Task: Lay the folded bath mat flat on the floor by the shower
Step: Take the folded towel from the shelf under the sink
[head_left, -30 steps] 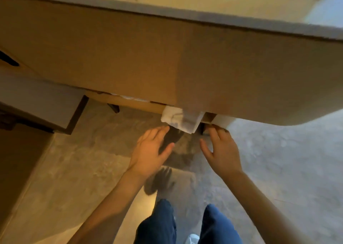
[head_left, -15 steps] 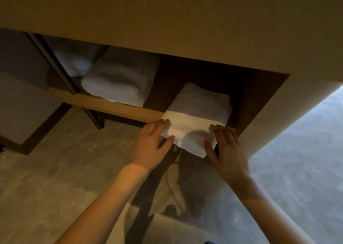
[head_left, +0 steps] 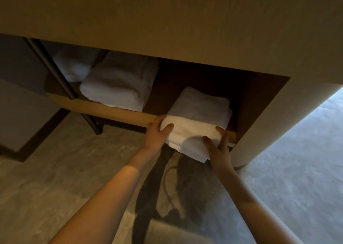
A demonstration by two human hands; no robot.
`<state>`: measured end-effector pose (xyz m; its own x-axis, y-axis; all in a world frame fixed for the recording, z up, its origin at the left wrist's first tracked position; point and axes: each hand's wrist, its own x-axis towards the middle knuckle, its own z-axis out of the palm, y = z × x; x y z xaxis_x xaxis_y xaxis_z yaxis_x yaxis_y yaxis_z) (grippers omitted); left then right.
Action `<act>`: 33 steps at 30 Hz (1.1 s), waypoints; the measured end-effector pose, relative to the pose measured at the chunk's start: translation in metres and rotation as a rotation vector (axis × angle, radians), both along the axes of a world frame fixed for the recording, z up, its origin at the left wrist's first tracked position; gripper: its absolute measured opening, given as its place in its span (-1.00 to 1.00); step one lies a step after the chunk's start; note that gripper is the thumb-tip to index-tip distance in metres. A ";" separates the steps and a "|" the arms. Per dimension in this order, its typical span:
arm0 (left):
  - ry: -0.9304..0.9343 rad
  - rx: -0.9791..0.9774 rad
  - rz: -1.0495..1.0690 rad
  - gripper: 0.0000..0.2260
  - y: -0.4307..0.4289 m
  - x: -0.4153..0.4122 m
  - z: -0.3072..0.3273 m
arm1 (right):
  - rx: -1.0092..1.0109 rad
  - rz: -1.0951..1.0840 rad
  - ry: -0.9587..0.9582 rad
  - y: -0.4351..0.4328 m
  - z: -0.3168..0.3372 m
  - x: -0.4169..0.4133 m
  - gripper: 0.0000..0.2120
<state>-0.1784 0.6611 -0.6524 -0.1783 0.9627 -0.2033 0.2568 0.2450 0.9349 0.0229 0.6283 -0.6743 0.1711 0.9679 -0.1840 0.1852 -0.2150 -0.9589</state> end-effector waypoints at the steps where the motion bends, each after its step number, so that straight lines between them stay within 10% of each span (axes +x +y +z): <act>1: 0.003 0.015 -0.007 -0.58 0.001 0.000 -0.002 | -0.003 -0.003 0.072 0.000 -0.001 0.000 -0.47; 16: -0.319 -0.410 -0.129 -0.46 -0.152 -0.024 0.138 | -0.415 0.132 0.231 -0.133 0.148 0.022 -0.49; 33: -0.342 -0.346 -0.025 -0.42 -0.338 -0.021 0.584 | -0.323 0.333 0.135 -0.263 0.592 0.037 -0.43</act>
<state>-0.1994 0.3228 -0.0686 -0.0229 0.8313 -0.5553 -0.0406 0.5542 0.8314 0.0600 0.3650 -0.0820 -0.1849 0.8558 -0.4832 0.1730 -0.4556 -0.8732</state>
